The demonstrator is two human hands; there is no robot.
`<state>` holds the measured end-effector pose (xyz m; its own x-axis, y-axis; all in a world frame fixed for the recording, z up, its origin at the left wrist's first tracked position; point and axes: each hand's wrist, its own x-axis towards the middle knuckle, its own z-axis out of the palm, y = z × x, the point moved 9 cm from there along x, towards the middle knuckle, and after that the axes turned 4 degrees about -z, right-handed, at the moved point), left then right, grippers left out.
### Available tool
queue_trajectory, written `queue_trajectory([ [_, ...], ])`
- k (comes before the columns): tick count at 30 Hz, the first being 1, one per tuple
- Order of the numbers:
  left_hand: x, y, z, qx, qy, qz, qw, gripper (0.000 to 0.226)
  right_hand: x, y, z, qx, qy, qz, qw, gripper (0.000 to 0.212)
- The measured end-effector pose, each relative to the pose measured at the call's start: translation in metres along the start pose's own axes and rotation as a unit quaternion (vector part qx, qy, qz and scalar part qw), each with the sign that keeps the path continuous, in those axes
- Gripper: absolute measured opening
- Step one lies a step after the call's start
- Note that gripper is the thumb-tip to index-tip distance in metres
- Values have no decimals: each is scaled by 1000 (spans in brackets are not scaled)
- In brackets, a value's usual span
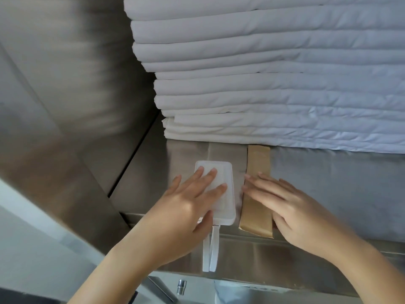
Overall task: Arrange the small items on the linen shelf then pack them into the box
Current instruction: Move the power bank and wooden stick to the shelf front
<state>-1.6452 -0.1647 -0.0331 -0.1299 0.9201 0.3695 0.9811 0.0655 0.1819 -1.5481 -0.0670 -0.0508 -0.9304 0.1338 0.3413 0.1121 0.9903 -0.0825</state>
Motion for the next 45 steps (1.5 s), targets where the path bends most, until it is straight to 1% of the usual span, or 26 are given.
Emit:
queue_trajectory([
  [1,2,6,-1,19,16,4,1000,43,-1,0,-1,26,16,14,999,56],
  [2,4,12,0,38,25,12,999,40,-2,0,0,52,24,30,998,49],
  [4,6,23,6,57,23,21,998,39,-1,-3,7,93,-4,50,994,57],
  [6,8,30,13,78,12,15,997,43,1,-5,21,94,-59,46,993,65],
  [8,9,32,18,89,8,3,996,49,0,-5,37,83,-121,47,988,68],
  [10,9,33,19,100,11,-3,995,52,-1,-4,45,90,-141,50,985,70],
  [14,9,30,22,105,11,-16,994,53,3,-10,49,103,-142,41,984,77],
  [20,8,28,21,132,22,-19,991,52,8,-15,51,93,-133,17,987,82],
  [26,7,16,20,167,29,-40,985,63,23,-24,57,82,-145,3,986,82],
  [31,4,-2,16,171,34,-53,983,72,41,-32,62,104,-152,0,983,86],
  [35,3,-14,13,161,28,-63,985,72,53,-38,64,120,-156,0,981,92],
  [40,0,-20,13,136,8,-58,989,73,55,-38,63,86,-158,6,984,91],
  [45,-1,-23,12,104,4,-60,993,56,47,-29,61,2,-172,39,984,98],
])
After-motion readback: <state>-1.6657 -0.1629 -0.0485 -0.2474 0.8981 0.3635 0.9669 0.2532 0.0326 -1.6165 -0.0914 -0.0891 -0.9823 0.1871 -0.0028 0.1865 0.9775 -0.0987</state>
